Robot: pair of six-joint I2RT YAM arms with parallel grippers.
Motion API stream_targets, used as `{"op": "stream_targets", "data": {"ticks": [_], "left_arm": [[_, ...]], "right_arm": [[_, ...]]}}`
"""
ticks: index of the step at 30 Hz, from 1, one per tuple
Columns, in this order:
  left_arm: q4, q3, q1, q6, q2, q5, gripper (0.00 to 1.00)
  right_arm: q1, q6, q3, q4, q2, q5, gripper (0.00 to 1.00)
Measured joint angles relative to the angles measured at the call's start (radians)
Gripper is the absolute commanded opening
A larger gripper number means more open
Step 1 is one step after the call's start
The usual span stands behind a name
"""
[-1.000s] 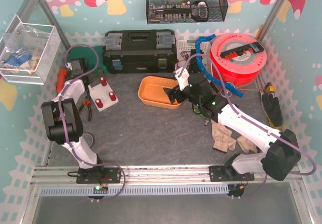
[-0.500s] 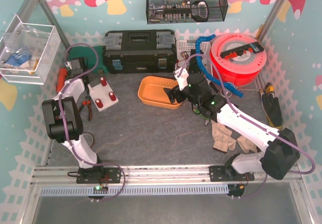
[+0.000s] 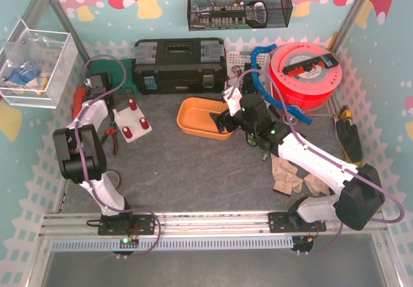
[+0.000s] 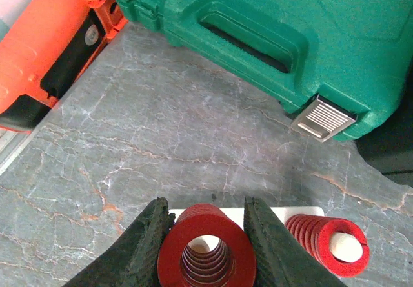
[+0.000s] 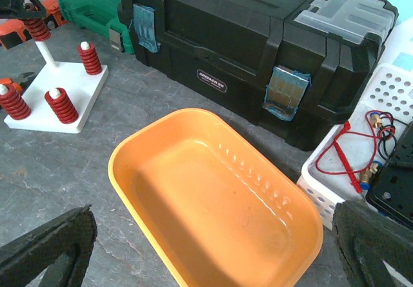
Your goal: Install the large spring
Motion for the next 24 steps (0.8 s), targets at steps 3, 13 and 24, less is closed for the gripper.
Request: {"op": "stream_targets", "data": {"ticks": [3,13,24], "left_arm": [[-0.004,0.000,0.000,0.000,-0.001,0.010,0.01],[-0.012,0.000,0.000,0.000,-0.003,0.014,0.01],[-0.056,0.000,0.000,0.003,-0.007,0.014,0.03]], "right_arm": [[0.000,0.000,0.000,0.000,0.000,0.000,0.99],[0.000,0.003,0.000,0.000,0.000,0.000,0.99],[0.000,0.003,0.000,0.000,0.000,-0.001,0.99]]}}
